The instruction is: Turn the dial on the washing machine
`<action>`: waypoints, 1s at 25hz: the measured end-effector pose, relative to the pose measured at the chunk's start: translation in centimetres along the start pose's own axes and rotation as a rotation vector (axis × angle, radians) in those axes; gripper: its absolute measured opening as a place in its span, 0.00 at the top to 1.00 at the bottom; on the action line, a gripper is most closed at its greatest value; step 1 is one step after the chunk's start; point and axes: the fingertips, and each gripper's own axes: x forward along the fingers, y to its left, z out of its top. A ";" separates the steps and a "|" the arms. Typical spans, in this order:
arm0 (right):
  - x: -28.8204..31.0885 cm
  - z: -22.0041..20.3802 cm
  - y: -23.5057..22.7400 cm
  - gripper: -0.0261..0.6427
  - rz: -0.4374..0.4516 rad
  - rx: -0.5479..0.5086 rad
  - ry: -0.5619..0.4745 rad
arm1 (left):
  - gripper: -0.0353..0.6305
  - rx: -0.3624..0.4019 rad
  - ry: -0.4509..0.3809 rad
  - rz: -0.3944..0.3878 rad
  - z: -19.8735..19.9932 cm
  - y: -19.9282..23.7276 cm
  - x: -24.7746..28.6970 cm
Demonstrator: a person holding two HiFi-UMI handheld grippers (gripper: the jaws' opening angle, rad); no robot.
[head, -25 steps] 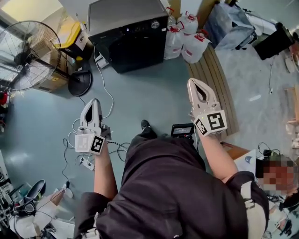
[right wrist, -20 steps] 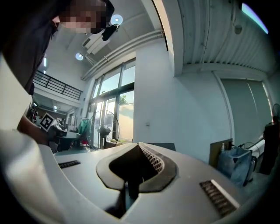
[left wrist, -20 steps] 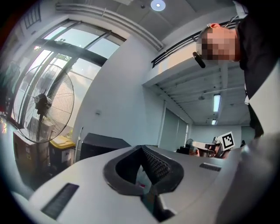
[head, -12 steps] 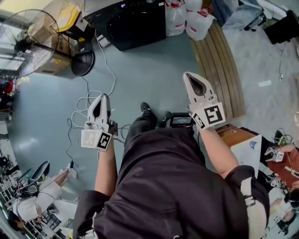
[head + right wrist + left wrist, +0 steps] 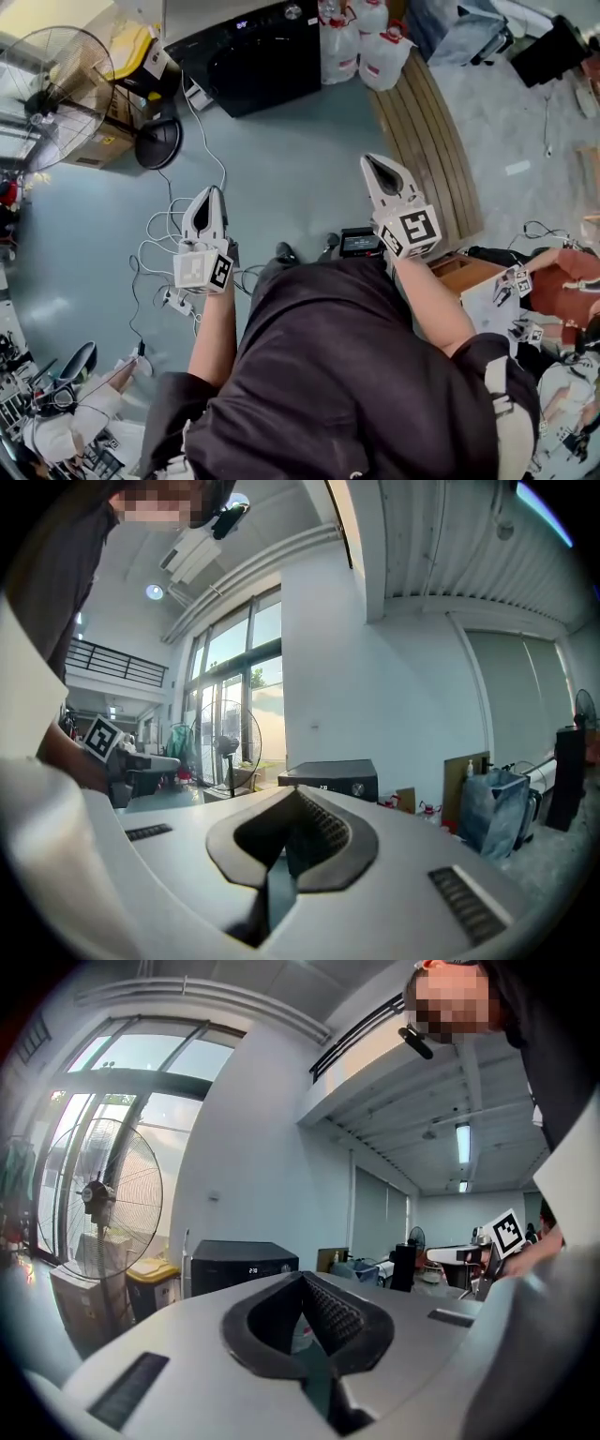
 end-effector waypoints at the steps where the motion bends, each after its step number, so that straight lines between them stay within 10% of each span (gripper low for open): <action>1: 0.1 0.1 0.3 0.93 -0.007 -0.001 -0.002 | 0.92 0.007 0.005 -0.005 0.4 0.0 0.1; 25: 5.1 1.2 5.6 0.93 0.054 -0.007 0.010 | 0.92 -0.037 -0.021 -0.122 2.4 2.3 0.4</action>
